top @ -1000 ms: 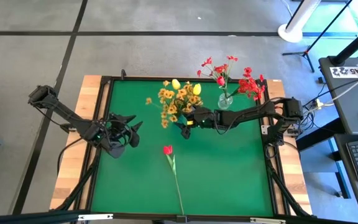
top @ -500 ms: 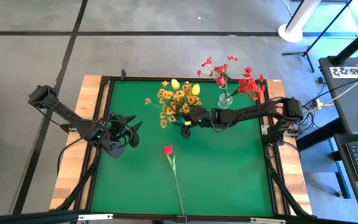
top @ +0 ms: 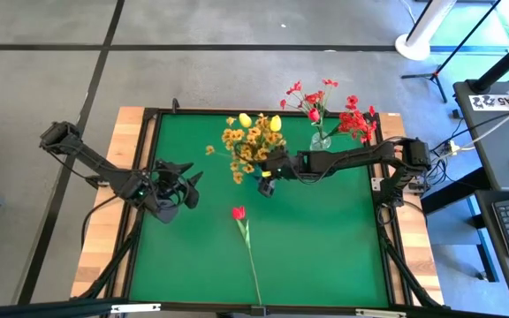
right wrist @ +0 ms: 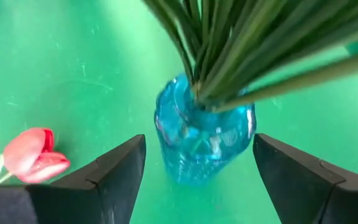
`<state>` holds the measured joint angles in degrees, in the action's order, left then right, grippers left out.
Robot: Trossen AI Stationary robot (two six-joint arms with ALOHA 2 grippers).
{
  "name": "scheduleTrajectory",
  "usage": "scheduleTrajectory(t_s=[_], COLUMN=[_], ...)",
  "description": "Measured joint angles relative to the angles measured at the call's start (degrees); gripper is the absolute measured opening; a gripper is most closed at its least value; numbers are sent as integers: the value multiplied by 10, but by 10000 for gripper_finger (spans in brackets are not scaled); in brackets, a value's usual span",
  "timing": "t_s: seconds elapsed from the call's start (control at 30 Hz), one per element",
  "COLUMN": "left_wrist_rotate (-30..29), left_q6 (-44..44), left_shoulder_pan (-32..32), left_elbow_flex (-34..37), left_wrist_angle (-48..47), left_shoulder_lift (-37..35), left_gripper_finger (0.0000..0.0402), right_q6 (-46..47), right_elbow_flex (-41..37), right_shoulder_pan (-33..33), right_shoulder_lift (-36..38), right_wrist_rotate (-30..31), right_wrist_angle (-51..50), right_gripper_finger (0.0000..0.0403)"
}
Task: Sort flowers into vase by color
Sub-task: Put the red flower into the transparent vase
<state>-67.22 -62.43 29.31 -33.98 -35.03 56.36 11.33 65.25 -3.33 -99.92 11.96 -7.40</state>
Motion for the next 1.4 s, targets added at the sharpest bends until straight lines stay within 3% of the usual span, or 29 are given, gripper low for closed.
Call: scheduleTrajectory(t_s=[0.73, 1.4], left_wrist_rotate=[12, 14], left_q6=[0, 0], left_shoulder_pan=[-5, -5], left_elbow_flex=[0, 0], left_wrist_angle=[-5, -4], left_shoulder_lift=[0, 0], left_gripper_finger=[218, 218], right_q6=[23, 33], right_elbow_flex=[0, 0], right_shoulder_pan=[29, 30], right_shoulder_lift=[5, 92], right_wrist_rotate=[31, 55], right_wrist_angle=[-61, -93], right_gripper_finger=[296, 296])
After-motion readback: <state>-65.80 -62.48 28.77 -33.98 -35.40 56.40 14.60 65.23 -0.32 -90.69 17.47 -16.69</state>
